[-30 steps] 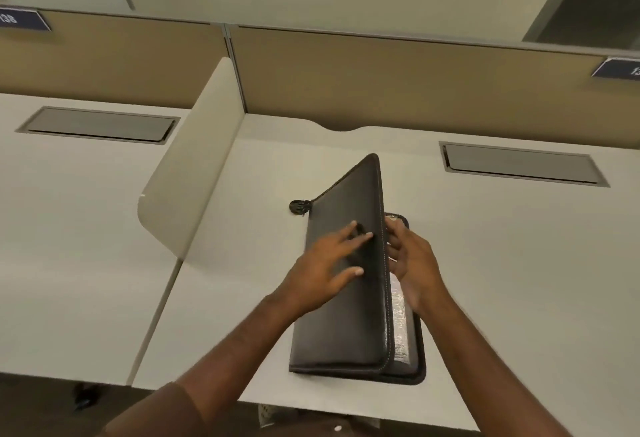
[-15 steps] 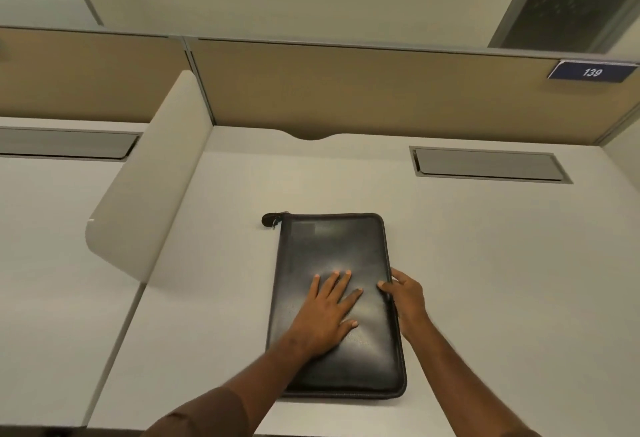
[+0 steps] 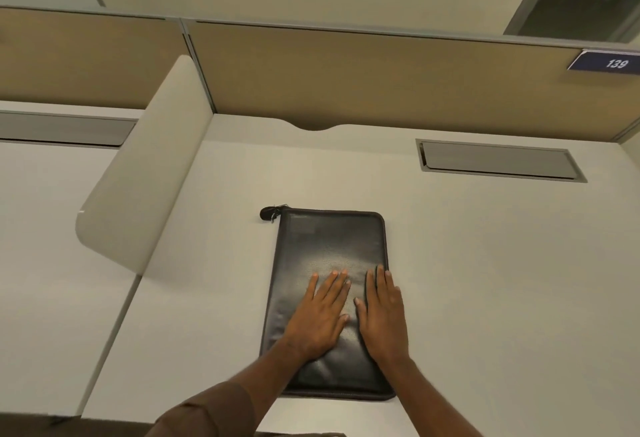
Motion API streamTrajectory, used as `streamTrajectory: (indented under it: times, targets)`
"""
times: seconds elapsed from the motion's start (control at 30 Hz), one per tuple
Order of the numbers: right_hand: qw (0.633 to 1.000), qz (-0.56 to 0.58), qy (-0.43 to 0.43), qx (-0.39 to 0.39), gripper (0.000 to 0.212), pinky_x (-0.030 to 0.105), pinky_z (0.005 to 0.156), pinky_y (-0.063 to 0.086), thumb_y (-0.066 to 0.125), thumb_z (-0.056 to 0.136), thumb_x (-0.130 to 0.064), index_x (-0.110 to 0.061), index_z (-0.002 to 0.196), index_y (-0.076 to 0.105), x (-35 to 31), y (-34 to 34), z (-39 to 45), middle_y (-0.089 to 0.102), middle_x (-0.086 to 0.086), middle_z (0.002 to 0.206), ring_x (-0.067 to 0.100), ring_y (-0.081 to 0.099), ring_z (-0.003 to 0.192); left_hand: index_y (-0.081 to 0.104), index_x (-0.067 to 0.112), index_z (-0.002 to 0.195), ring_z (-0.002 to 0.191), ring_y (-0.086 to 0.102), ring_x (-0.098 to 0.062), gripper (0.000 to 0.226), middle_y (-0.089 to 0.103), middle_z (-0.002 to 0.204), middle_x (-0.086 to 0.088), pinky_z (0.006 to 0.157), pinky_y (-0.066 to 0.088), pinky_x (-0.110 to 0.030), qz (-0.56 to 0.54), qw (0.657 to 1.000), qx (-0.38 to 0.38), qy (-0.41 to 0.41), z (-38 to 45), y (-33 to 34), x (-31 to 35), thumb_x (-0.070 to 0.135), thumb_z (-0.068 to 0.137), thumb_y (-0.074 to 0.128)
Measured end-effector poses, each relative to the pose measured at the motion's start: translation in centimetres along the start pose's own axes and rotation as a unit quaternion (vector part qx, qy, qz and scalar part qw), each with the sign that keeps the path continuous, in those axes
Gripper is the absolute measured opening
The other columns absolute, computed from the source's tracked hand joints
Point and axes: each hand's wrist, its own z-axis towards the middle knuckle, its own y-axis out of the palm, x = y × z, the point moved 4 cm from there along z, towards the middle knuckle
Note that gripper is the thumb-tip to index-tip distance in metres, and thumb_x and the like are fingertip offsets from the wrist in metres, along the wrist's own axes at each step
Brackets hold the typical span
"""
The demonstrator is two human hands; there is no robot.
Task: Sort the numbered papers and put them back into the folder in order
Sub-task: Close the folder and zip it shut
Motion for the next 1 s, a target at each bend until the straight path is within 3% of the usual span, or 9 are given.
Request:
streamTrajectory:
  times: [0.17, 0.33, 0.5, 0.67, 0.77, 1.0]
  targets:
    - [1.000, -0.011, -0.010, -0.018, 0.067, 0.038, 0.125, 0.001, 0.004, 0.105, -0.053, -0.016, 0.160, 0.012, 0.1, 0.4, 0.0, 0.007, 0.008, 0.169, 0.024, 0.009, 0.156, 0.007, 0.013, 0.160, 0.156, 0.001, -0.023, 0.066, 0.005, 0.169, -0.009, 0.121, 0.002, -0.050, -0.030, 1.000, 0.004, 0.001, 0.0, 0.0, 0.0, 0.046, 0.106, 0.025]
    - [0.999, -0.012, -0.030, -0.026, 0.069, 0.038, 0.125, -0.005, 0.014, 0.104, -0.058, -0.021, 0.161, 0.011, -0.2, -0.4, 0.6, -0.001, 0.005, 0.170, 0.019, -0.004, 0.157, -0.001, 0.018, 0.160, 0.155, -0.013, -0.016, 0.069, -0.009, 0.168, -0.004, 0.124, -0.008, -0.041, -0.119, 0.992, 0.044, -0.009, 0.3, -1.1, -1.1, 0.052, 0.104, 0.022]
    - [0.997, 0.007, -0.071, -0.032, 0.070, 0.039, 0.126, 0.000, 0.019, 0.102, -0.059, -0.021, 0.161, 0.020, -1.7, -1.9, 5.3, 0.007, 0.004, 0.169, 0.019, 0.000, 0.157, 0.001, 0.018, 0.160, 0.155, -0.013, -0.018, 0.071, -0.009, 0.168, -0.004, 0.126, -0.003, -0.047, -0.122, 0.988, 0.066, -0.073, 2.8, -2.6, -5.9, 0.055, 0.103, 0.020]
    - [0.992, -0.012, -0.120, -0.037, 0.070, 0.044, 0.127, 0.006, 0.022, 0.101, -0.058, -0.019, 0.159, 0.028, -4.4, -3.3, 12.8, 0.014, 0.007, 0.168, 0.023, 0.007, 0.157, 0.012, 0.013, 0.161, 0.156, -0.004, -0.025, 0.073, 0.001, 0.169, -0.008, 0.126, 0.001, -0.052, -0.119, 0.979, 0.103, -0.132, 6.4, -5.2, -11.9, 0.053, 0.101, 0.025]
    - [0.986, -0.024, -0.156, -0.051, 0.060, 0.043, 0.126, 0.006, 0.033, 0.106, -0.050, -0.018, 0.157, 0.034, -6.5, -3.6, 17.2, 0.021, 0.009, 0.167, 0.026, 0.010, 0.156, 0.015, 0.014, 0.161, 0.156, 0.001, -0.025, 0.071, 0.005, 0.168, -0.008, 0.126, 0.001, -0.051, -0.143, 0.962, 0.133, -0.190, 7.7, -6.2, -15.4, 0.052, 0.101, 0.022]
    - [0.971, 0.013, -0.218, -0.098, 0.035, 0.038, 0.116, 0.027, 0.057, 0.100, -0.025, -0.019, 0.134, 0.064, -10.8, -2.3, 24.8, 0.056, 0.006, 0.146, 0.028, 0.042, 0.140, 0.039, 0.014, 0.154, 0.153, 0.021, -0.023, 0.049, 0.029, 0.164, -0.004, 0.126, 0.010, -0.048, -0.194, 0.926, 0.184, -0.268, 8.9, -5.0, -20.7, 0.021, 0.105, 0.045]
